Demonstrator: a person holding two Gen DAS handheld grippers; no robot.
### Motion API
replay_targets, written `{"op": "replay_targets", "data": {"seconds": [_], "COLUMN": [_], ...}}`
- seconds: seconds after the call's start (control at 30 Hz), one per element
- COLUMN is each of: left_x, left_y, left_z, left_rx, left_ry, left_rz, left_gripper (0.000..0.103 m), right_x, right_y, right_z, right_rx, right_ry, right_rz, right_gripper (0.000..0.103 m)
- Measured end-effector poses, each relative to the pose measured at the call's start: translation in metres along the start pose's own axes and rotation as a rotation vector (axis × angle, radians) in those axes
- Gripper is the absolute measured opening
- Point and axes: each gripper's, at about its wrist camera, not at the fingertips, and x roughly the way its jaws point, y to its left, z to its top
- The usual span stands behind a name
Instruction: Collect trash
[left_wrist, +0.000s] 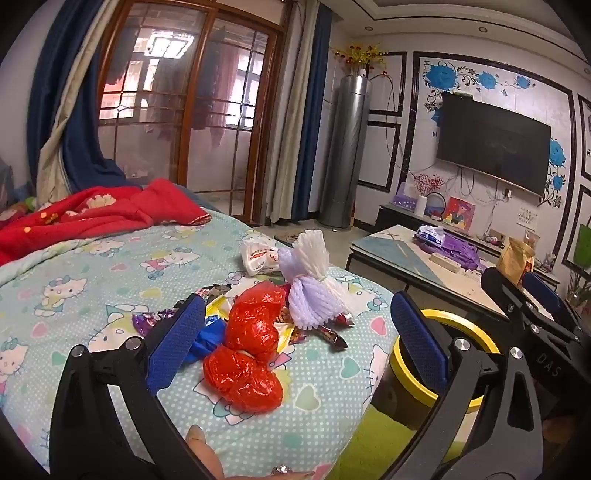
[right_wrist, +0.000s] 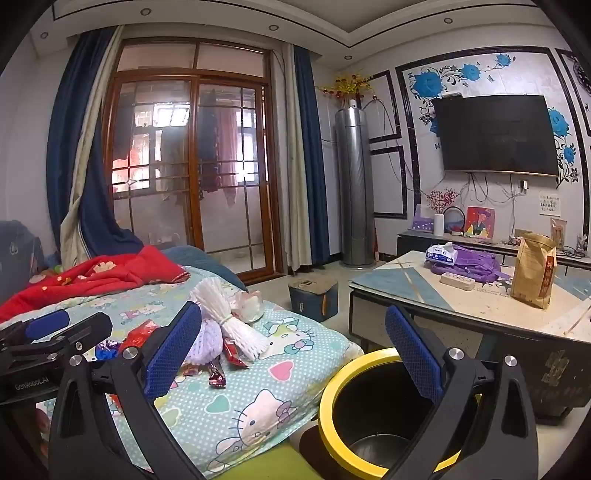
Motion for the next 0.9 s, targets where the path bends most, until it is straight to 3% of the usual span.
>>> {"op": "replay_targets", "data": {"seconds": [0.9], "left_x": [-0.001], "left_y": [0.0], "left_z": [0.0], "left_rx": [-0.005], "left_ry": [0.0], "left_rz": [-0.003], "left_gripper": [0.092], "right_x": [0.006], "right_y": [0.004], "right_z": [-0.005], "right_rx": [-0.004], "right_ry": [0.013], "right_rz": [0.002], "right_gripper": [0.097]}}
